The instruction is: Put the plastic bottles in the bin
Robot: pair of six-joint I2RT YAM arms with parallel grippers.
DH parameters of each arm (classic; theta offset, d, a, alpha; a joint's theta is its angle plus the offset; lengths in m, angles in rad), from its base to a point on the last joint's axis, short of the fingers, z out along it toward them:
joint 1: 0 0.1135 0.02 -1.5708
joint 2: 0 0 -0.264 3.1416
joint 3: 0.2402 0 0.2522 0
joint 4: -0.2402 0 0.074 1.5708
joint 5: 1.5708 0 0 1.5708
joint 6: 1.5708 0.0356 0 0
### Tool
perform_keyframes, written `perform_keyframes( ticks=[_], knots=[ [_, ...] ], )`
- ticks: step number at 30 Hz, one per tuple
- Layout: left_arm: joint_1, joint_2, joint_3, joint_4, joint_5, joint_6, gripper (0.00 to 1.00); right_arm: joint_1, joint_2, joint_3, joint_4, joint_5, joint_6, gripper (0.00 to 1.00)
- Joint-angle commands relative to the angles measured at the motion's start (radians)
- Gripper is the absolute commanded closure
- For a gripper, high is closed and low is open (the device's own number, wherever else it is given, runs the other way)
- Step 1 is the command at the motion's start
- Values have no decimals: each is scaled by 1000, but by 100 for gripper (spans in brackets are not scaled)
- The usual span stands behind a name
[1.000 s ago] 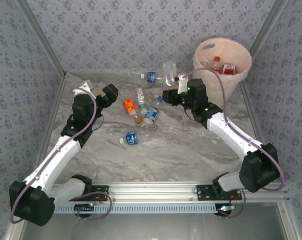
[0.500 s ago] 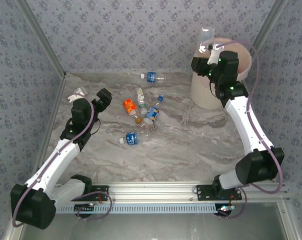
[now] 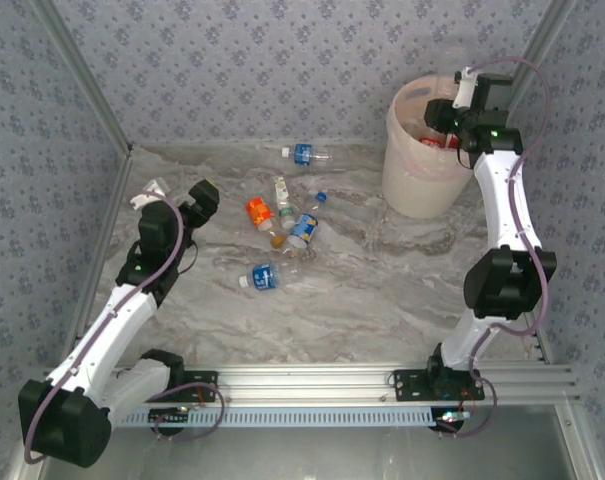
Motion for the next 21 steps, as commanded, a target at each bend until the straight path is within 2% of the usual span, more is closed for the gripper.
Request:
perform_keyframes(
  ticks=[1, 3, 6, 11, 21],
  knots=[
    [9, -25, -15, -18, -22, -9, 2, 2, 36, 96, -151, 18, -70, 36],
    [11, -30, -15, -25, -22, -9, 2, 5, 39, 108, -169, 50, -74, 22],
    [14, -30, -15, -30, -22, -11, 2, 10, 28, 102, -162, 92, -65, 13],
    [16, -20, -14, -30, -17, -15, 2, 14, -19, 58, -115, 124, -39, 10],
    [23, 22, 8, -60, 7, -21, 2, 61, -173, -135, 101, 105, 42, 4]
  ],
)
